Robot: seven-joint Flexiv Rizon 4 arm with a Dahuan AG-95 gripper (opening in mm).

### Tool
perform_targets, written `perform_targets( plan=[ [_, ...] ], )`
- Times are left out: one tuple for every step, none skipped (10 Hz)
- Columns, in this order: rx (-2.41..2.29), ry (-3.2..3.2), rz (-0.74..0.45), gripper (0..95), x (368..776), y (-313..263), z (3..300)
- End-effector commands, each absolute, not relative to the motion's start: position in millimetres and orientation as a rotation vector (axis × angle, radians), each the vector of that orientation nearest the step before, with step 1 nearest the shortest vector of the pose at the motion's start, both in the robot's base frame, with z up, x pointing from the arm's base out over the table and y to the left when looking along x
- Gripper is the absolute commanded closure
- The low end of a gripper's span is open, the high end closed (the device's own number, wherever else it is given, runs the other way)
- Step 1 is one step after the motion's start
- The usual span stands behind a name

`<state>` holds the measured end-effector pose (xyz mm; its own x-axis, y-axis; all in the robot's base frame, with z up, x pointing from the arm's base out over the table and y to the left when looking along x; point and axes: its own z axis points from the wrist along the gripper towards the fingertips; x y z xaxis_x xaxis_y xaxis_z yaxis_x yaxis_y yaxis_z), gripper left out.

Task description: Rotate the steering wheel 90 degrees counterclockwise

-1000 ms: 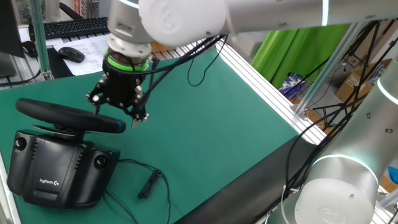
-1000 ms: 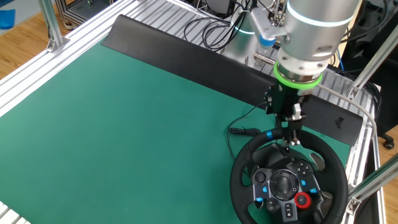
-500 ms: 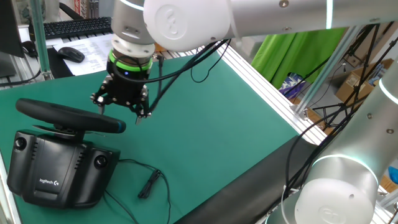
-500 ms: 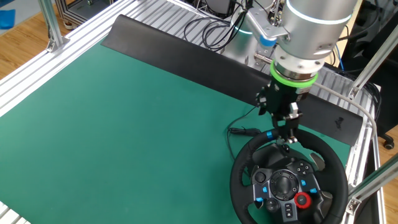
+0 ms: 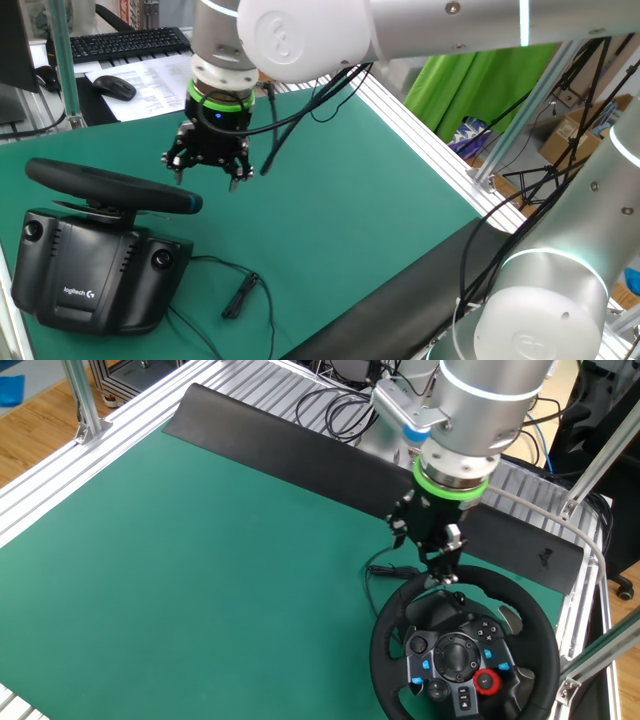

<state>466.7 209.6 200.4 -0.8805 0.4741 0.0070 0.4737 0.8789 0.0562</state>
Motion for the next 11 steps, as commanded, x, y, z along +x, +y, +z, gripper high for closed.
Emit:
perform_targets(
  plan=[
    [0.618, 3.060, 0.002, 19.0, 469.8, 196.6, 196.1],
    [0.581, 3.067, -0.007, 19.0, 470.9, 191.5, 193.6],
    [0.531, 3.072, -0.030, 19.0, 472.1, 183.5, 191.1],
    [0.498, 3.077, -0.027, 19.0, 473.0, 174.8, 188.8],
    [0.471, 3.072, -0.018, 19.0, 473.6, 166.7, 186.0],
    [0.453, 3.067, -0.015, 19.0, 473.8, 163.4, 185.0],
    [0.425, 3.067, -0.031, 19.0, 473.9, 162.3, 184.1],
    [0.411, 3.063, -0.055, 19.0, 474.1, 162.0, 183.0],
    [0.418, 3.059, -0.057, 19.0, 474.1, 161.3, 182.9],
    [0.422, 3.058, -0.058, 19.0, 474.1, 160.8, 182.7],
    [0.429, 3.055, -0.058, 19.0, 474.1, 159.9, 182.4]
  ],
)
